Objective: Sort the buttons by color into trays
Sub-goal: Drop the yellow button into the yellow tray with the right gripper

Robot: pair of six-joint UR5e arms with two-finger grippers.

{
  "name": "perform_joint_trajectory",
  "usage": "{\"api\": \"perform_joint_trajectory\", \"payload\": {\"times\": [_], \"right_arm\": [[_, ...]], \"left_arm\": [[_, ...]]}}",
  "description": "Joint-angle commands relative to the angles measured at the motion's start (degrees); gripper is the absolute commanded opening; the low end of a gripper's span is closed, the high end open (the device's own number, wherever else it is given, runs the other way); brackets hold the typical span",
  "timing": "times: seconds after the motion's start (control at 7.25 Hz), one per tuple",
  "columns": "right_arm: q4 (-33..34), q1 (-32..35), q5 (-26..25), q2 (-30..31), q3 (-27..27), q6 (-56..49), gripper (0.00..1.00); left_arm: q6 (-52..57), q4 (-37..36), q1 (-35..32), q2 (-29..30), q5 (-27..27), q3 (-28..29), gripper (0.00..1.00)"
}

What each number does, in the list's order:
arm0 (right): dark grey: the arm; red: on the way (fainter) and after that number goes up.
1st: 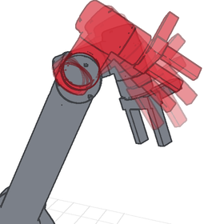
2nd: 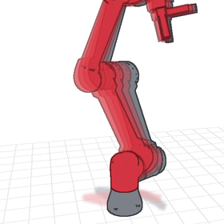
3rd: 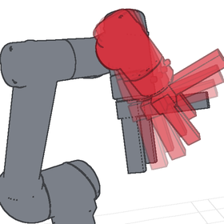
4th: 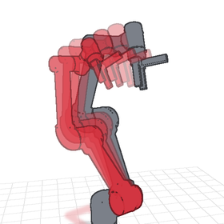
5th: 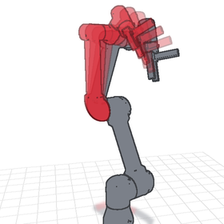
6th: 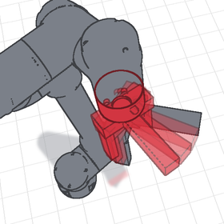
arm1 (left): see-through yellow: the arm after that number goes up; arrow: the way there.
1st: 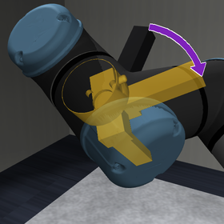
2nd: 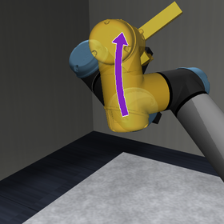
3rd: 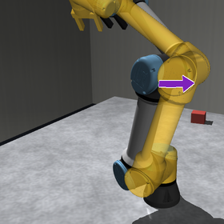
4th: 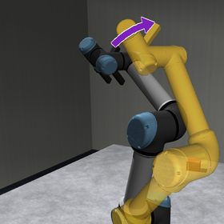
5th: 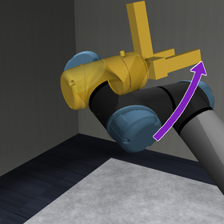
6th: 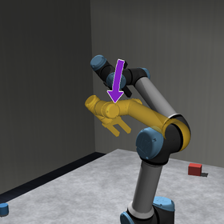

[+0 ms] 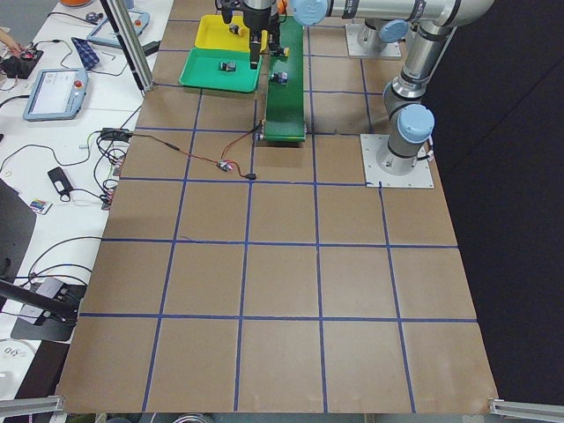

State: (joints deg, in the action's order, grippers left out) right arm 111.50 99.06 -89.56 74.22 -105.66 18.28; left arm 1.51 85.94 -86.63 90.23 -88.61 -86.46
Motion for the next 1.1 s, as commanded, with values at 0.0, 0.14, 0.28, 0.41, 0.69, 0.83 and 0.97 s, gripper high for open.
{"api": "perform_joint_trajectory", "payload": {"times": [0.0,0.14,0.28,0.41,0.69,0.83,0.97], "right_arm": [[-1.98,-0.97,-0.53,2.14,5.34,0.09,0.0],[-1.82,-2.72,-2.27,1.81,9.38,-0.87,0.0],[-0.77,-5.78,-6.2,0.5,11.07,-4.45,0.0],[6.64,-9.9,-6.68,-3.51,11.79,-10.14,0.0],[14.79,-13.37,-8.61,-9.43,12.06,-14.5,0.78],[13.66,-13.37,-8.7,-7.7,12.32,-14.33,1.0],[9.65,-13.11,-8.62,-4.2,11.62,-14.33,1.0]], "left_arm": [[-0.36,0.1,-0.03,0.46,-0.07,2.86,1.0],[0.16,-0.15,0.23,1.51,-0.08,2.79,1.0],[0.16,-0.42,0.76,2.74,-0.25,2.27,1.0],[-0.1,0.28,0.59,2.67,-0.34,1.74,1.0],[-0.63,3.16,0.41,3.19,-0.25,2.0,1.0],[-0.11,6.75,0.24,2.59,-0.34,2.0,1.0],[-0.45,8.01,-0.11,1.54,-1.47,2.35,1.0]]}}
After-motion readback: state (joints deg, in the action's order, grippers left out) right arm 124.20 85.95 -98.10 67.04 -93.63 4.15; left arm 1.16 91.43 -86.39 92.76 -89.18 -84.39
